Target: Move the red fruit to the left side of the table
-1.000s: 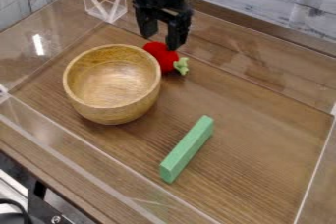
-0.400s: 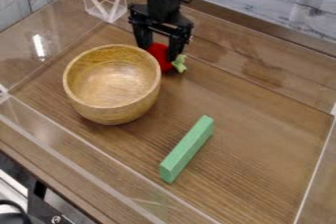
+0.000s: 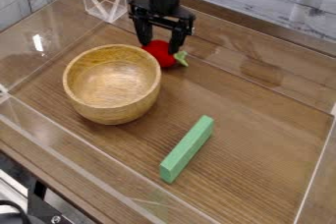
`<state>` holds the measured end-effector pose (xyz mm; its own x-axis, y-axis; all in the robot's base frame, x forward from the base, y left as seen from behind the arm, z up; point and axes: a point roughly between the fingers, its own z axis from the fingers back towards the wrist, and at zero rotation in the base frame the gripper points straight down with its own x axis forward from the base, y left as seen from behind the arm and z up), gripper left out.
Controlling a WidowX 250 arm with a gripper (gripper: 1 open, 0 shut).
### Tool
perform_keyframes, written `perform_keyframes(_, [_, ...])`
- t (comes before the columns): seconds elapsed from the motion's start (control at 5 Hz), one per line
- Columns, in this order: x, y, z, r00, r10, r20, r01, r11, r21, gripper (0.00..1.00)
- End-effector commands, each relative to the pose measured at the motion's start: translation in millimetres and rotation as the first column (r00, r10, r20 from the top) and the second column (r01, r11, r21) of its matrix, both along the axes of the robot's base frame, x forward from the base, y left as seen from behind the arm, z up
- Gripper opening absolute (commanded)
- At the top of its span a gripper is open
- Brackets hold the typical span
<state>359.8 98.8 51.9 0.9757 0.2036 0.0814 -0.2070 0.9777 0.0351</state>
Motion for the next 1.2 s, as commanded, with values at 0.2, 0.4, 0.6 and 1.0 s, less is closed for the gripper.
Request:
perform_keyframes(0.2, [15.5, 3, 27.9, 0.997, 0.061, 0.047, -0.062, 0.998, 0.023, 1.0])
perform_keyframes(0.4, [16.2, 3, 21.1, 0.999, 0.017, 0.044, -0.018, 0.999, 0.027, 1.0])
perform_keyframes(0.6, [14.8, 4, 14.6, 0.999, -0.021, 0.041, 0.02, 0.999, 0.031, 1.0])
perform_keyframes(1.0, [2.5, 4, 12.8, 0.985, 0.172, 0.032, -0.173, 0.984, 0.039, 1.0])
